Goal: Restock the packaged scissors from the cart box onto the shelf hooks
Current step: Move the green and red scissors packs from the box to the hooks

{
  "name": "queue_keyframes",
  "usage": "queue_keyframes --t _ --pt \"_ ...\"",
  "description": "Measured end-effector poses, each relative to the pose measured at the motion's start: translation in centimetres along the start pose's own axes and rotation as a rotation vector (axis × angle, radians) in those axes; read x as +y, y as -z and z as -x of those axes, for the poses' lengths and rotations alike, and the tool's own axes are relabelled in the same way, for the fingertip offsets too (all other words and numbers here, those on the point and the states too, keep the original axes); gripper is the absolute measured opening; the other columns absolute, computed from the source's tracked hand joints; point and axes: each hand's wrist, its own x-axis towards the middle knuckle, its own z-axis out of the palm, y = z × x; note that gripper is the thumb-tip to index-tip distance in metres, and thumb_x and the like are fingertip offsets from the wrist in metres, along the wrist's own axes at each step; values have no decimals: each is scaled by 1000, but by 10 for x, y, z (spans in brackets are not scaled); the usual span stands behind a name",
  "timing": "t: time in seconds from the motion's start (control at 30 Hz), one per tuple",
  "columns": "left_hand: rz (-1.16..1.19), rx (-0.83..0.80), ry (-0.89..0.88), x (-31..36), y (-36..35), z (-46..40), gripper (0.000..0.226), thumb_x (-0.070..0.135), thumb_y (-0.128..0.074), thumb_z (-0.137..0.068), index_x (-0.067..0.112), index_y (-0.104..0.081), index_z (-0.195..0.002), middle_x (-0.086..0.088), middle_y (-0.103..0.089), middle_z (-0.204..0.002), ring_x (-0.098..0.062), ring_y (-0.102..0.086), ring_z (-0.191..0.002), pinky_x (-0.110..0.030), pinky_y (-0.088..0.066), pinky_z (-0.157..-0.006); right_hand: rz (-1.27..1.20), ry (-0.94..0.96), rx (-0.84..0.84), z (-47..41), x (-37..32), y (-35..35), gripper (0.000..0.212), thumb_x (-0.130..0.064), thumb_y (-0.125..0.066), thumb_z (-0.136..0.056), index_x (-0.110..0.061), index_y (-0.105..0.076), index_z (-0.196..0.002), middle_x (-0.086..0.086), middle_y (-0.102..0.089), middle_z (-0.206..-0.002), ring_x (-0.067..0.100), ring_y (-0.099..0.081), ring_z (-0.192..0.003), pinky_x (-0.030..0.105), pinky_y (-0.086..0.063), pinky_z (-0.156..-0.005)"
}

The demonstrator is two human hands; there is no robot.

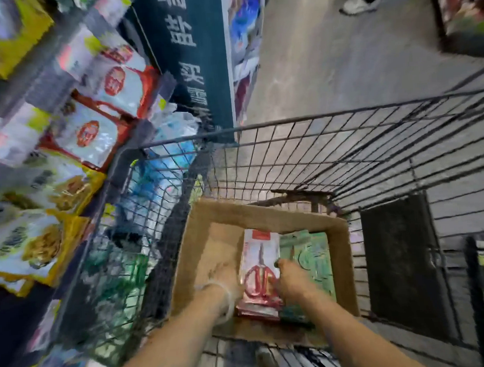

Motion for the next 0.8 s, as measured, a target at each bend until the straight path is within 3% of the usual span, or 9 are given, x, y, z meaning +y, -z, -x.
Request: queue_keyframes --t 0.07,0.2,0.3,0.4,0.5,0.6,0.7,0.8 --pt "94 -12 25 7 -12 -21 37 29 -48 -94 11 -54 -125 -11 -55 -131 -27 -52 -121 -28 -40 -96 -11 -2 -30 -25 3 -6 40 -18 -44 -97 -7 -41 -135 13 -50 -136 27 -50 -123 30 -42 -98" --pt "302 -24 153 17 -29 -48 47 27 -48 -96 2 -41 -135 -16 -48 -137 -31 -47 -127 -35 -37 -102 -79 -78 -56 -59 6 -20 43 -19 -50 -93 -9 -40 -134 14 -53 -131 27 -53 -117 32 -44 -93" --pt "441 -26 169 21 -40 -65 38 27 -56 -92 7 -52 -124 -12 -58 -128 -27 -57 -113 -34 -45 -98 -186 -143 -47 -69 6 -29 49 -12 -50 -90 -8 -35 -136 16 -49 -133 30 -50 -119 33 -45 -92" --pt "505 24 249 21 -43 -69 35 25 -68 -83 13 -55 -113 -8 -62 -118 -19 -58 -96 -30 -46 -87 -240 -158 -3 -72 6 -35 55 -11 -55 -87 -11 -34 -138 15 -49 -134 31 -52 -119 41 -47 -97" --pt "556 39 330 16 -40 -69 44 22 -72 -79 11 -52 -117 -10 -63 -117 -26 -61 -103 -36 -48 -91 -351 -198 23 -72 9 -38 51 -1 -50 -88 -10 -38 -137 13 -49 -136 28 -54 -116 35 -49 -93" --pt "432 94 336 2 -34 -66 30 18 -57 -89 7 -51 -116 -13 -62 -117 -31 -60 -106 -34 -50 -89 -287 -212 61 -72 10 -40 40 4 -52 -84 -5 -48 -123 15 -51 -129 27 -54 -112 28 -44 -81" --pt "411 175 296 -13 -32 -68 25 16 -44 -94 8 -54 -115 -13 -62 -118 -28 -61 -104 -27 -46 -84 -232 -190 73 -72 8 -47 39 0 -57 -84 -7 -47 -121 13 -54 -121 27 -57 -108 37 -52 -89" --pt "585 94 293 -15 -32 -71 43 30 -62 -86 13 -49 -123 -7 -63 -115 -25 -61 -99 -27 -45 -77 -262 -207 80 -76 4 -51 46 -4 -62 -84 -8 -44 -126 12 -54 -122 27 -55 -111 35 -51 -92"
